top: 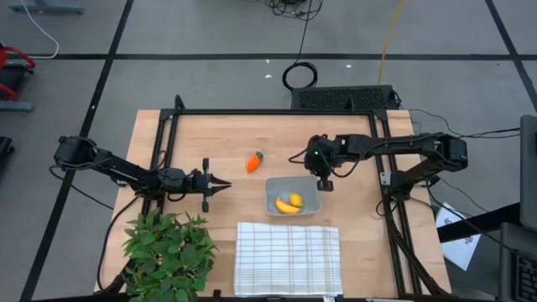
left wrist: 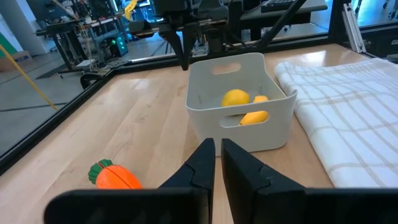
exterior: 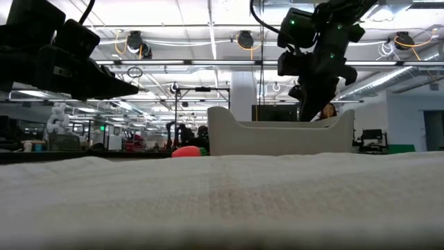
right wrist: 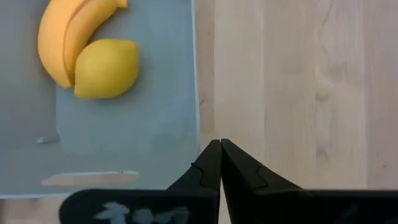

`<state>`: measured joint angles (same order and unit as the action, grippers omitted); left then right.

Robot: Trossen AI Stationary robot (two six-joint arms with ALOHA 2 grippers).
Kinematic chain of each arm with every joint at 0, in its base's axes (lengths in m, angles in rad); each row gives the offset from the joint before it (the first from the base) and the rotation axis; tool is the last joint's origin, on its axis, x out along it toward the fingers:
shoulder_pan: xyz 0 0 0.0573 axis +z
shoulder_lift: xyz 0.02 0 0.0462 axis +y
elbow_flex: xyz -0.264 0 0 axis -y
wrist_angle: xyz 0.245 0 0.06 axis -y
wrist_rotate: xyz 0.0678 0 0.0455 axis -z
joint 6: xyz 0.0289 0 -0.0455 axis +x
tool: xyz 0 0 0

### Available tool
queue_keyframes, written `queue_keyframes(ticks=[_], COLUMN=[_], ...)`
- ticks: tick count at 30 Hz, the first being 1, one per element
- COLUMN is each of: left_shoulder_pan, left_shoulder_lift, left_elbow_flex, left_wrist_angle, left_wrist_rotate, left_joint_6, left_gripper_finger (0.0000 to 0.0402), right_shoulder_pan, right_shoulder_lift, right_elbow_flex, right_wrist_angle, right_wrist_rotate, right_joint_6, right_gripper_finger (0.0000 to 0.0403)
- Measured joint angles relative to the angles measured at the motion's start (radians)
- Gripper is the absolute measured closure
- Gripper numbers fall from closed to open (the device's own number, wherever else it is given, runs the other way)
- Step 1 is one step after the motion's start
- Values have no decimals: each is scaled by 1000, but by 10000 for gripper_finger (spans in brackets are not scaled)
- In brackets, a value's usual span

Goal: Pick and placing Produce into tupperware
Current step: Adjust the gray bin, then put the carrot into the gray bin

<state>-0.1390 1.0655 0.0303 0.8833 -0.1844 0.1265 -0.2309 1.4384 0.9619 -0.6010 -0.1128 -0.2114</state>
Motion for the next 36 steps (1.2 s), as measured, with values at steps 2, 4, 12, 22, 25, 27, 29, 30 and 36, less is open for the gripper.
queue_keyframes(ticks=[2, 4, 12, 22, 25, 27, 29, 30, 36], left_shoulder_pan=[0, 0, 0, 0, 0, 0, 0, 0, 0], left_shoulder_lift=[0, 0, 0, 0, 0, 0, 0, 0, 0], left_elbow_flex=[0, 0, 0, 0, 0, 0, 0, 0, 0], left_wrist_angle=[0, 0, 0, -1, -1, -1, -1, -1, -1], left_wrist_rotate=[0, 0, 0, 0, 0, 0, 0, 0, 0], left_joint_6=[0, 0, 0, 0, 0, 0, 0, 0, 0], left_gripper_finger=[369, 369, 369, 369, 369, 369, 369, 369, 369], right_shoulder_pan=[3, 12, 43, 41, 41, 41, 41, 41, 41], right_shoulder_lift=[0, 0, 0, -77, -151, -210, -268, -295, -423], right_elbow_flex=[0, 0, 0, 0, 0, 0, -7, -21, -149], right_wrist_angle=[-13, -15, 4, 7, 14, 39, 104, 145, 341], right_wrist_rotate=[-24, -43, -32, 8, 8, 8, 4, -10, -74], right_joint_6=[9, 16, 43, 17, 9, -1, -1, 8, 106], right_gripper_finger=[403, 403, 403, 403, 403, 403, 403, 403, 403])
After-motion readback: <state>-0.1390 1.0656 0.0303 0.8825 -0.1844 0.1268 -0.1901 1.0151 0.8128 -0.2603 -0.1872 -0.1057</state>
